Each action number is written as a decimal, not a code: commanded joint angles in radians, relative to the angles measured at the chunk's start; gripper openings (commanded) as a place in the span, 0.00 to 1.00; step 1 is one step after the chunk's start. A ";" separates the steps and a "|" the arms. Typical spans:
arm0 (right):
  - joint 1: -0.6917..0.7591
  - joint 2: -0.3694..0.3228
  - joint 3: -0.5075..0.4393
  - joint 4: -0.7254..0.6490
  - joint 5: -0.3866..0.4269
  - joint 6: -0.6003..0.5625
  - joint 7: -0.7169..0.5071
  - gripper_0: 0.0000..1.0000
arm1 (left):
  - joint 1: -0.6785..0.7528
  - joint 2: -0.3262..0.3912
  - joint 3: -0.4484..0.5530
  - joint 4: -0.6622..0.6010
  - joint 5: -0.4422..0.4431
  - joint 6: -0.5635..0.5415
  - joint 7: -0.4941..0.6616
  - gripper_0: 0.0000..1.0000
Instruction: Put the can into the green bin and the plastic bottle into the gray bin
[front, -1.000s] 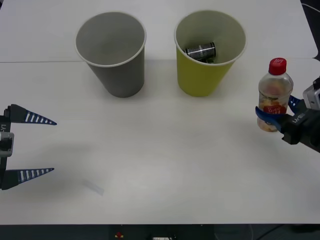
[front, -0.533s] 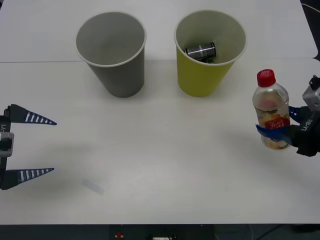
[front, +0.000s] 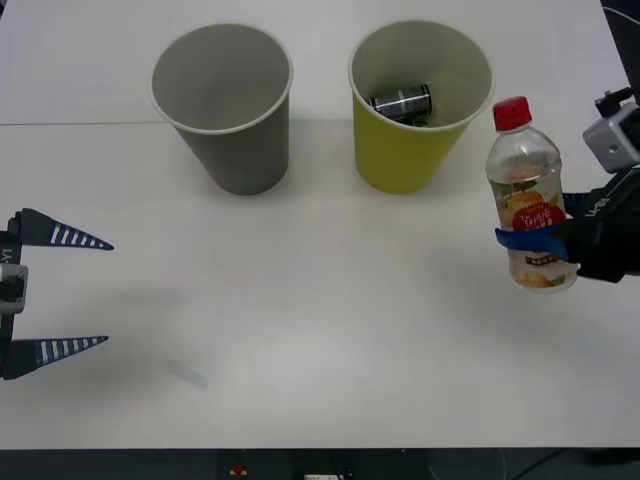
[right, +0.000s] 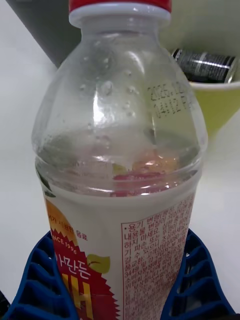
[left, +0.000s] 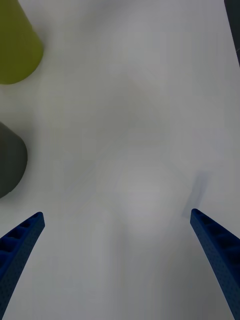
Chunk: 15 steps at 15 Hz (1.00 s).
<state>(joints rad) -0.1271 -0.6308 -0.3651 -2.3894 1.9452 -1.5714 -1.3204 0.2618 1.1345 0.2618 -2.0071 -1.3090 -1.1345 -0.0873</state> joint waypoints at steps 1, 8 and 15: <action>-0.095 -0.007 0.051 0.041 0.000 0.001 0.000 0.00 | 0.000 0.000 0.000 0.000 0.000 0.000 0.000 1.00; -0.393 -0.014 0.207 0.222 -0.031 0.001 0.000 0.00 | 0.000 0.000 0.000 0.000 0.000 0.000 0.000 1.00; -0.775 0.017 0.433 0.556 -0.008 0.001 0.000 0.00 | 0.000 0.000 0.000 0.000 0.000 0.000 0.000 1.00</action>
<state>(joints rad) -0.8572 -0.6285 0.0450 -1.8813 1.9301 -1.5712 -1.3207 0.2618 1.1345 0.2618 -2.0071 -1.3090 -1.1345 -0.0873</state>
